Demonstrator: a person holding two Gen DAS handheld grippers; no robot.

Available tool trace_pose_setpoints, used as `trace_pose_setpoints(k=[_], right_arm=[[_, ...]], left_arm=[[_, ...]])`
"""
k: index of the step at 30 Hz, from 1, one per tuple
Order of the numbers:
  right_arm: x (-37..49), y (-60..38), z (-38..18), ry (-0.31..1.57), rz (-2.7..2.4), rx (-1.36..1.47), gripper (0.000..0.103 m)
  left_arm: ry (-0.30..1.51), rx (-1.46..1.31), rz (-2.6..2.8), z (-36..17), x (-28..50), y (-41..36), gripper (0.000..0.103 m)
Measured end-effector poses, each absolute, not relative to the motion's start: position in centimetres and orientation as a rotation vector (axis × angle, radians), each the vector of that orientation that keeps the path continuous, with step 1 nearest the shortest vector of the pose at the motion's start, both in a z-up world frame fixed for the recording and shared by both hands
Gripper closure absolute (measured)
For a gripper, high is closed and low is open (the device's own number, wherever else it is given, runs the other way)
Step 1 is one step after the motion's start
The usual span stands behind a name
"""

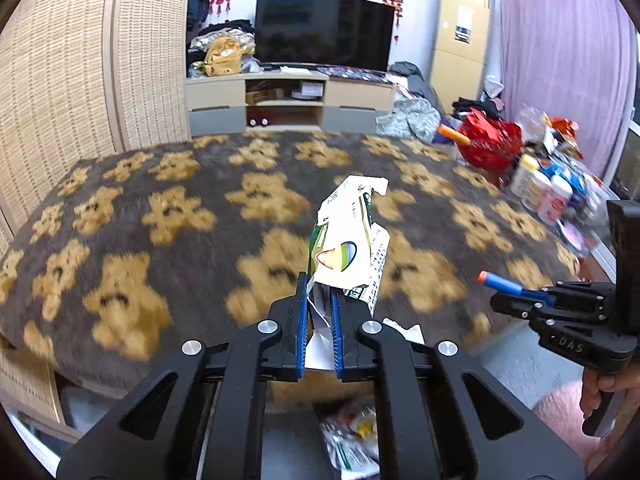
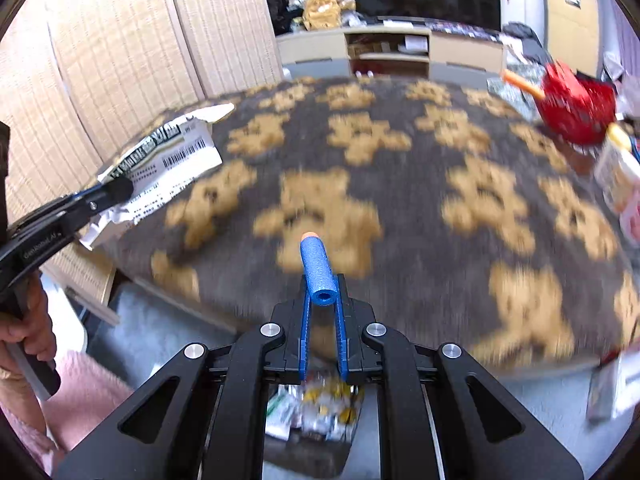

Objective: Collect trash
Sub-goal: 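Carry the paper packet and blue dart down over the metal bin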

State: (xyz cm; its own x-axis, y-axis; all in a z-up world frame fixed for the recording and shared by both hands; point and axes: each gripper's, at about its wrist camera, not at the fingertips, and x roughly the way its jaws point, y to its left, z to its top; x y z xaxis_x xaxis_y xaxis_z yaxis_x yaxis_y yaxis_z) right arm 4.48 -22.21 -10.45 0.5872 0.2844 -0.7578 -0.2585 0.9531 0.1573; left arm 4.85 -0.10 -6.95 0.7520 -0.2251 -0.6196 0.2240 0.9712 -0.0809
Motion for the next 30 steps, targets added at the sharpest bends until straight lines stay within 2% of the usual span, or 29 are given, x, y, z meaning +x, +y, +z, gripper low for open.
trace_pose_setpoints(k=[12,20,26,28,30], right_arm=[[-1.3,-21.9,-17.4,1.098,0.342,0.105,0.091],[-2.5,-21.3,-18.8,1.141,0.332,0.099,0.091],[-1.6,-20.6,-18.9,1.131,0.311,0.091,0.09],[-1.1,-20.7,-19.2,1.124,0.292,0.09,0.088],[-0.6,-20.6,-19.4,1.118,0.282,0.094,0.088]], left_arm=[[0.799,-0.028,-0.316,-10.2,-2.0,-2.3,0.094],[0.941,-0.018,-0.339,-14.4,-3.6,-3.5,0.094],[0.982,-0.008,-0.336,-16.1,-3.2,-4.1,0.093],[0.988,-0.015,-0.329,-16.5,-2.7,-4.1,0.092],[0.991,-0.028,-0.321,-16.7,-2.3,-4.0,0.082]])
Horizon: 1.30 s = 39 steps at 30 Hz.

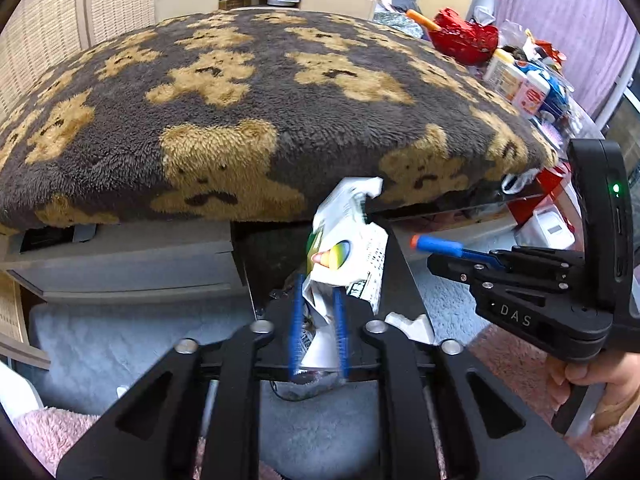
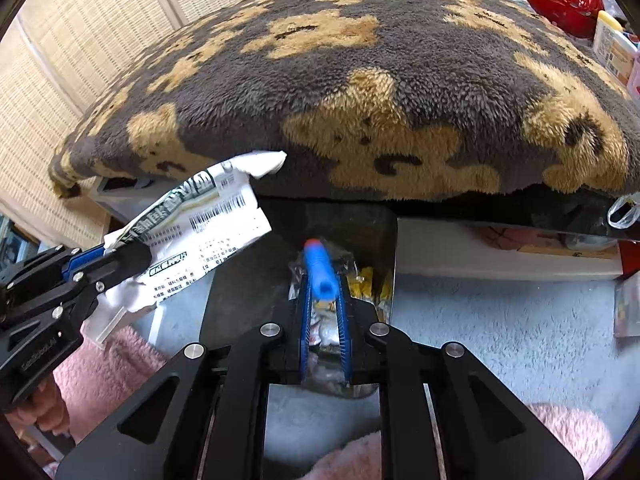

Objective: Collect trash
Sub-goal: 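Carry the paper packet and blue dart down over the metal bin, then open both tools to drop the packet and dart into the bin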

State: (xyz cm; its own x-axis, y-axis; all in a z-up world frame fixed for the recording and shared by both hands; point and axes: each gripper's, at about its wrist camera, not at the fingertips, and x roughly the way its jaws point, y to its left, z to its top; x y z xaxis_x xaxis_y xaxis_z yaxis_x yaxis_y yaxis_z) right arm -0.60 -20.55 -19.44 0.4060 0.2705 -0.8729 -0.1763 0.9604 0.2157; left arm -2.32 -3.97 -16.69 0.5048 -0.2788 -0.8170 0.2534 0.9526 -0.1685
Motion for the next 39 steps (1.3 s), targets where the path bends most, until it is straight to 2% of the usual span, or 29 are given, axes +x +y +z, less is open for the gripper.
trace_pose_setpoints(k=[3,4,6,7,8,9,10,11,13,15,16,24,32,39], right_arm=[[-0.2,-20.4,-19.6,1.124,0.286,0.103,0.087],[-0.2,-20.3,-19.7,1.124,0.283,0.099,0.084],[-0.2,-20.4,-19.6,1.117,0.279,0.102,0.062],[-0.3,-20.5,-19.3,1.104,0.272,0.101,0.046],[-0.3,-20.6,-19.1,1.09,0.265,0.098,0.038],[-0.4,-20.8,-18.7,1.073,0.253,0.095,0.036],[-0.4,-21.1,-18.4,1.061,0.244,0.094,0.027],[-0.4,-21.4,-17.9,1.043,0.227,0.093,0.014],[-0.5,-21.9,-17.1,1.006,0.193,0.082,0.003],[-0.6,-22.4,-16.3,0.985,0.179,0.076,0.003],[-0.5,-22.5,-16.1,0.981,0.177,0.078,0.003],[-0.7,-23.4,-14.3,0.946,0.171,0.105,0.003],[-0.5,-22.5,-14.0,0.954,0.211,0.125,0.003],[-0.3,-22.5,-14.9,0.982,0.208,0.124,0.003]], left_arm=[[0.987,-0.037,-0.318,-16.7,-2.0,-3.7,0.076],[0.988,-0.041,-0.316,-16.7,-1.9,-3.6,0.074],[0.986,-0.045,-0.31,-16.6,-1.9,-3.4,0.071],[0.983,-0.045,-0.307,-16.5,-1.9,-3.4,0.066],[0.977,-0.047,-0.303,-16.4,-1.9,-3.2,0.062],[0.973,-0.048,-0.299,-16.2,-1.8,-3.2,0.052],[0.963,-0.051,-0.29,-15.9,-1.8,-3.0,0.038],[0.949,-0.052,-0.284,-15.6,-1.8,-2.9,0.033],[0.919,-0.038,-0.278,-14.8,-1.9,-2.9,0.02],[0.892,-0.025,-0.269,-14.0,-2.0,-2.9,0.01],[0.886,-0.022,-0.269,-13.7,-1.9,-2.9,0.008],[0.88,-0.006,-0.279,-12.7,-1.8,-3.1,0.008],[1.035,0.081,-0.289,-15.5,-1.2,-4.4,0.008],[1.055,0.092,-0.303,-16.2,-1.1,-4.4,0.008]])
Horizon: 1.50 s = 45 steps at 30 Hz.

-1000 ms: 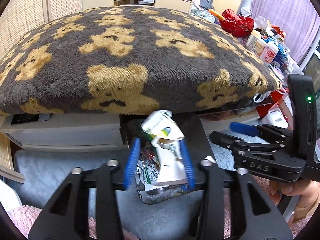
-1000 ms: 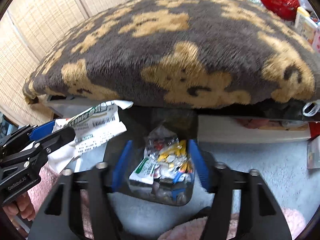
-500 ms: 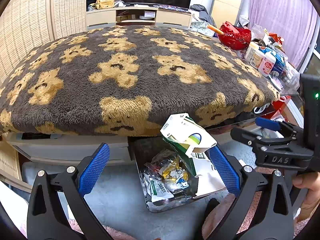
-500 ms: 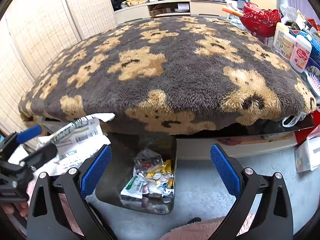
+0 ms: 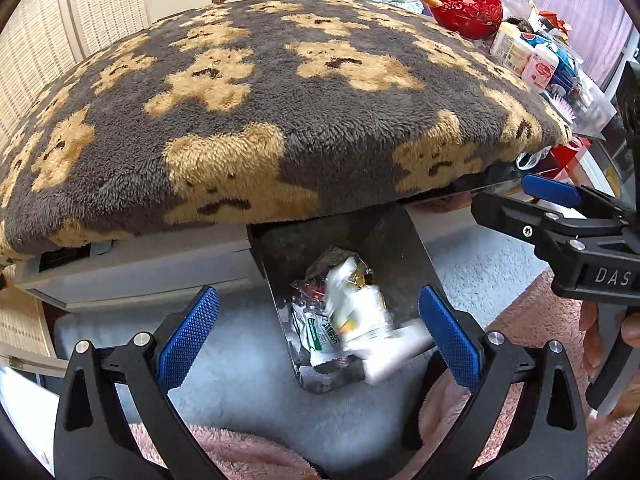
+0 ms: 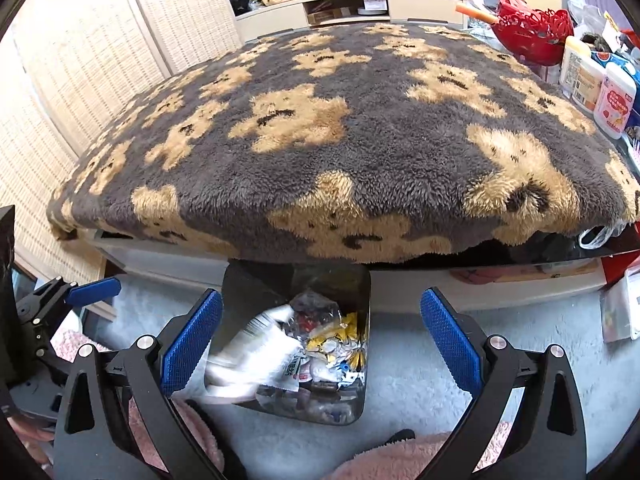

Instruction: Collect trash

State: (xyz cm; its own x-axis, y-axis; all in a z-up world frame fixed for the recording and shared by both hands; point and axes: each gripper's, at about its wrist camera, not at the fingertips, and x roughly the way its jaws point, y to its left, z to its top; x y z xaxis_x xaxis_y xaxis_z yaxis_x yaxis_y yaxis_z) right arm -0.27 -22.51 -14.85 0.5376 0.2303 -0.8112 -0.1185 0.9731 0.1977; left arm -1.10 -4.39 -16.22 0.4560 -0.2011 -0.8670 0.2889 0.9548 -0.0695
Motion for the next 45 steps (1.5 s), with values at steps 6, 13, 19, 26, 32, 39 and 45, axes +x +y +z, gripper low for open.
trace_pose_setpoints(k=[6,13,19,26,32,39,45], right_arm=[[0.0,-22.8,-14.6,0.976,0.204,0.136,0.003],[0.5,-22.9,-10.5,0.862,0.175,0.11,0.003],[0.8,-23.3,-5.0,0.701,0.125,0.079,0.003],[1.3,-23.2,1.1,0.573,0.006,0.023,0.003],[-0.4,-24.2,4.4,0.487,0.0,0.06,0.003],[-1.6,-24.3,6.0,0.448,-0.078,0.037,0.003],[-1.6,-23.5,6.2,0.455,-0.124,0.022,0.003]], left_arm=[[1.041,0.073,-0.301,-15.7,-0.7,-4.0,0.008],[0.929,0.09,-0.27,-12.1,-0.2,-3.3,0.008],[0.773,0.104,-0.212,-6.7,0.4,-2.2,0.008],[0.527,0.048,-0.145,1.5,0.1,-0.4,0.008],[0.45,-0.014,-0.095,4.5,-0.2,0.2,0.008],[0.435,-0.004,-0.032,5.2,-0.4,0.3,0.008],[0.443,0.026,-0.044,4.9,-0.5,-0.2,0.008]])
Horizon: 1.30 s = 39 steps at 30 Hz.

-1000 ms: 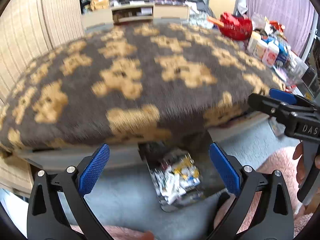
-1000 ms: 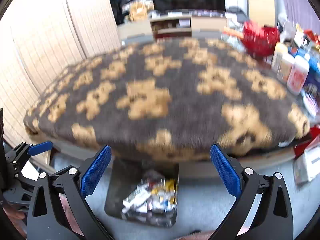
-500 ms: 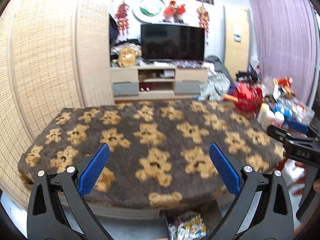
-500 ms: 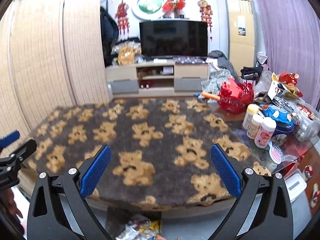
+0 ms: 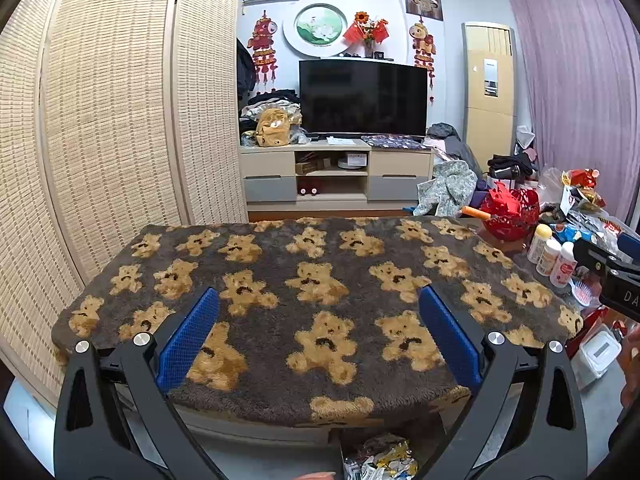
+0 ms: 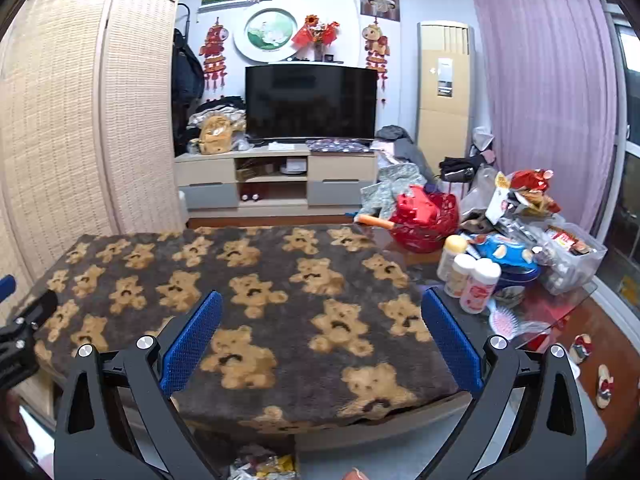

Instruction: Collect trash

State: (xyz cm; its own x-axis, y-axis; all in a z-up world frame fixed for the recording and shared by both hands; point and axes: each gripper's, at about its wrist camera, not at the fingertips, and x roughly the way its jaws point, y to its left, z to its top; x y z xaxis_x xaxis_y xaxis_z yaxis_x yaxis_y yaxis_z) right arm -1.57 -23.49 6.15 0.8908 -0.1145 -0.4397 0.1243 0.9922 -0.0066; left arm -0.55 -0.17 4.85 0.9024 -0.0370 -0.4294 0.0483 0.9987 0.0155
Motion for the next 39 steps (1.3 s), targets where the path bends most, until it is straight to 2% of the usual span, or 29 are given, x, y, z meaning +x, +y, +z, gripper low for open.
trace_pose_setpoints(k=[22,39], right_arm=[[0.4,-23.6,2.2,0.521,-0.117,0.033,0.003],[0.5,-24.9,1.8,0.522,-0.149,0.054,0.003]], left_arm=[[0.519,-0.003,-0.049,1.6,2.3,0.9,0.008],[0.53,0.005,-0.066,1.1,2.8,0.1,0.008]])
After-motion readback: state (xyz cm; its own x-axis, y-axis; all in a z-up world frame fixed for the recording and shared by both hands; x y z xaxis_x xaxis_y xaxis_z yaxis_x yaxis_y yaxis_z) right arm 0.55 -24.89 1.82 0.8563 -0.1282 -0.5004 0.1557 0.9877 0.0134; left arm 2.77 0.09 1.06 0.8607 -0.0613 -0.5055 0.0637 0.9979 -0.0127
